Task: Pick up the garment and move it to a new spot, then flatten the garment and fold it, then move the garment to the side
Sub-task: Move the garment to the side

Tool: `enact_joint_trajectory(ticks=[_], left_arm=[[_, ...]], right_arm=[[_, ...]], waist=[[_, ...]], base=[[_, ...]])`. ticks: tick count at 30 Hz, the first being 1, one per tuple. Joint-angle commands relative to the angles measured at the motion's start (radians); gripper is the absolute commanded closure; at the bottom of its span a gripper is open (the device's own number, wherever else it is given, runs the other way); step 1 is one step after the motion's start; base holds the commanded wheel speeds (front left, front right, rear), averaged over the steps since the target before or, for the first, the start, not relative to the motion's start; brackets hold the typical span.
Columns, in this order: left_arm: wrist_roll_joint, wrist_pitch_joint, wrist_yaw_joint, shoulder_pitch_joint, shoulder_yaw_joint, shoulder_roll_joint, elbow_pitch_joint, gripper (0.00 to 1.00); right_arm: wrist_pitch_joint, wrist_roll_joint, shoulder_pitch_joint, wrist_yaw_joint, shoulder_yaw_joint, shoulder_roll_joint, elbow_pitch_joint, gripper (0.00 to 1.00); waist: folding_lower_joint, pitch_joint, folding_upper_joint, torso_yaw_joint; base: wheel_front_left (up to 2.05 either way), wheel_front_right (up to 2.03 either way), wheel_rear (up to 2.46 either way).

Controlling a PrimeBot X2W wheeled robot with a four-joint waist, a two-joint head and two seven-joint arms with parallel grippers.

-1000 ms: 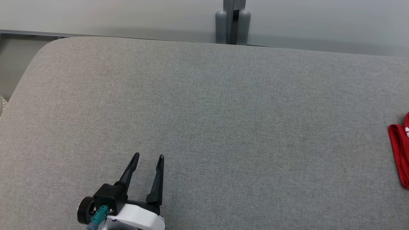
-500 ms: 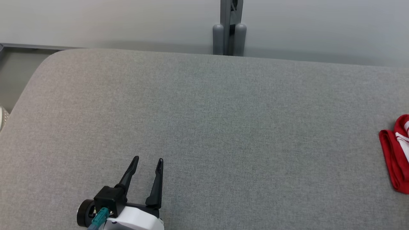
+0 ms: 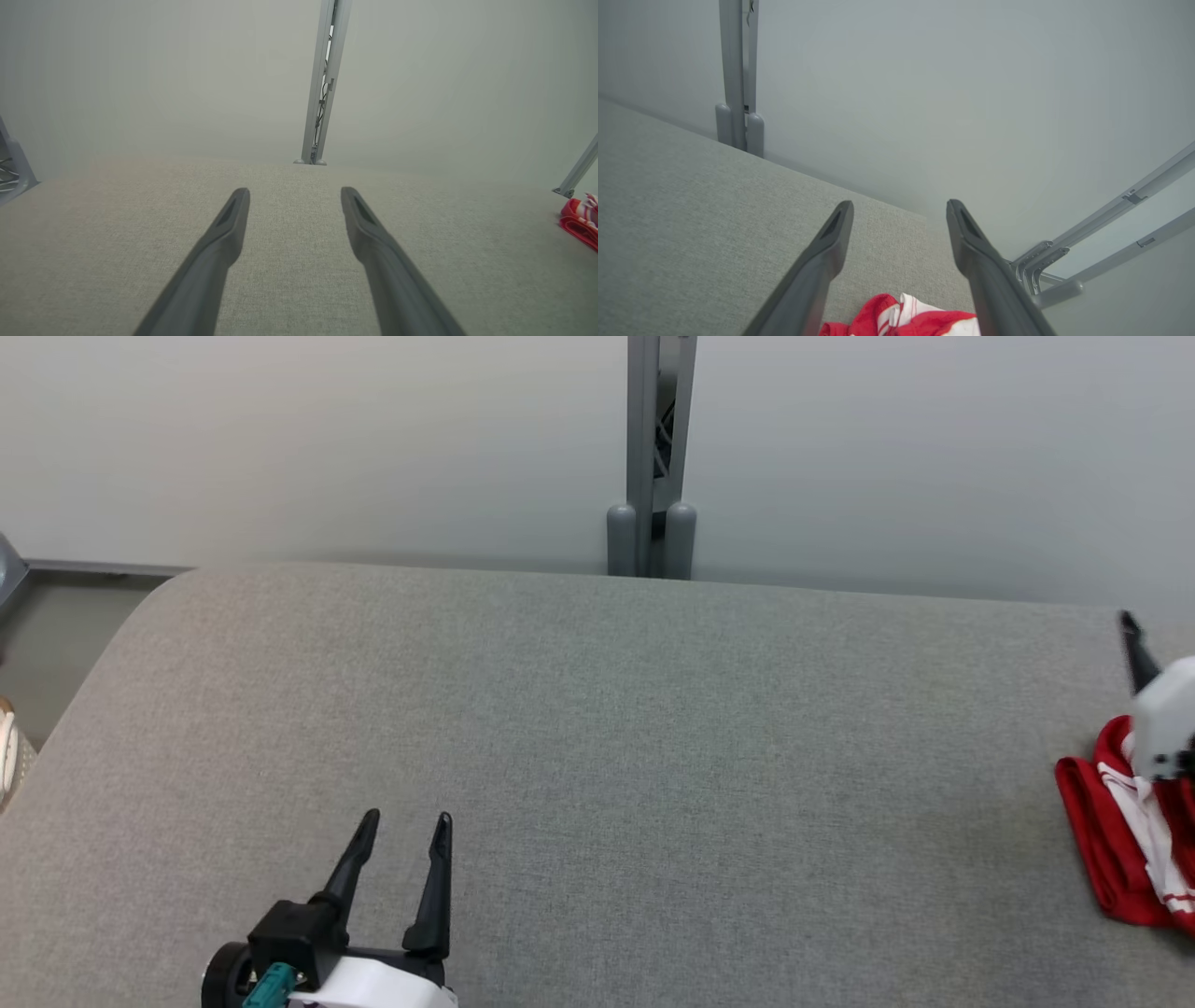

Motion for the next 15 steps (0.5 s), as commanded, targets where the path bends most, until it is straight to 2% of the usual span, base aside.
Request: enact_joint_trajectory(ticks=[1, 6, 11, 14, 15], left_arm=[[0.006, -0.004, 0.003, 0.005, 0.008, 0.004, -0.008, 0.00], [0.021, -0.004, 0.004, -0.012, 0.044, 0.004, -0.044, 0.00], [0.018, -0.004, 0.007, -0.018, 0.067, 0.003, -0.076, 0.00], [0.015, -0.004, 0.009, -0.013, 0.076, 0.004, -0.083, 0.00], [0.014, -0.004, 0.010, -0.005, 0.076, 0.004, -0.087, 0.00]], right_arm=[[-0.018, 0.013, 0.021, -0.001, -0.006, 0.013, -0.016, 0.00], [-0.067, 0.082, 0.094, 0.000, -0.074, 0.097, -0.200, 0.00], [-0.068, 0.105, 0.264, -0.001, -0.172, 0.156, -0.512, 0.00], [-0.067, 0.094, 0.390, 0.000, -0.269, 0.235, -0.654, 0.00], [-0.068, 0.068, 0.462, 0.000, -0.311, 0.281, -0.736, 0.00]], waist=[[0.0000, -0.019, -0.0001, -0.011], [0.0000, -0.041, -0.0001, -0.028], [0.0000, -0.055, -0.0001, -0.039], [0.0000, -0.061, -0.0001, -0.045], [0.0000, -0.065, -0.0001, -0.047]], base=[[0.00, 0.00, 0.00], [0.00, 0.00, 0.00], [0.00, 0.00, 0.00], [0.00, 0.00, 0.00], [0.00, 0.00, 0.00]])
